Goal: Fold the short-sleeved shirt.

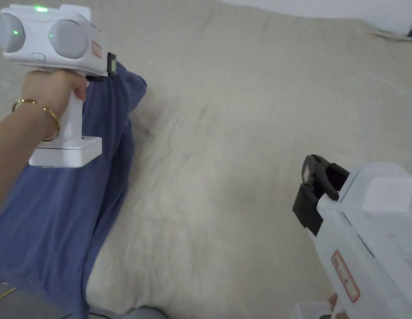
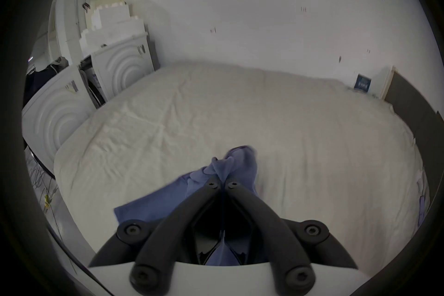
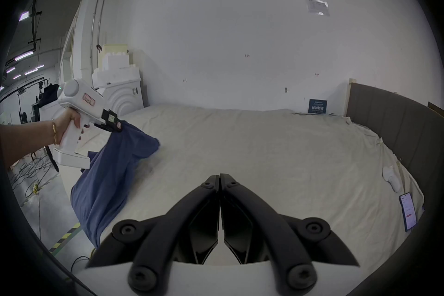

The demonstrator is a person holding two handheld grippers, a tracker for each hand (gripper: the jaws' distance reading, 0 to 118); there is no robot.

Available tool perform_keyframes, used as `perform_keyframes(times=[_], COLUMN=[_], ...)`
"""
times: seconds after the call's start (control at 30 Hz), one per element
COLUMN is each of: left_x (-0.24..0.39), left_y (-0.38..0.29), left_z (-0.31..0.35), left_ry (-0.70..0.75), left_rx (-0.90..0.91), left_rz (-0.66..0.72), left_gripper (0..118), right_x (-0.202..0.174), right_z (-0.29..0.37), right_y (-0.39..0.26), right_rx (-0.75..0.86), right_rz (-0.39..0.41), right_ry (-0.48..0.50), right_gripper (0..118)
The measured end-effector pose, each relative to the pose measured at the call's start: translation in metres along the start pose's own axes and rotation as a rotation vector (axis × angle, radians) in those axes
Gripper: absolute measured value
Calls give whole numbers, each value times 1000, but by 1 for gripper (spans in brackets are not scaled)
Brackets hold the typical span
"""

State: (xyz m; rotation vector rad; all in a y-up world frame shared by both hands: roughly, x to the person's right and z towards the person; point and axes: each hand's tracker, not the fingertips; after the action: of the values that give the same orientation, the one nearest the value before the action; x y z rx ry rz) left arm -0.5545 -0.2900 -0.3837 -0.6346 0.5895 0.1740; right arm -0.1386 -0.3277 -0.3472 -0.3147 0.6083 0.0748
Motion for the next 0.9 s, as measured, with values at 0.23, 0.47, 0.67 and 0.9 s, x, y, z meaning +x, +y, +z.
perform_keyframes(times=[0.23,0.47,0.67,0.9], left_x=[-26,-20,27,119], left_y=[35,79,107,87], left_z=[110,209,254,222], left_ry=[-11,-61,-136,-273], left_rx=[172,383,471,413], left_rz=[49,49,-40,-152], left_gripper=[0,0,0,0], right_x=[5,13,35,78], right_z=[58,101,129,163], right_y=[16,29,37,36], right_rx=[78,180,240,278], right_rz=[0,-21,-41,-54], right_ry=[-12,-21,-65,-195], right_gripper=[0,0,0,0])
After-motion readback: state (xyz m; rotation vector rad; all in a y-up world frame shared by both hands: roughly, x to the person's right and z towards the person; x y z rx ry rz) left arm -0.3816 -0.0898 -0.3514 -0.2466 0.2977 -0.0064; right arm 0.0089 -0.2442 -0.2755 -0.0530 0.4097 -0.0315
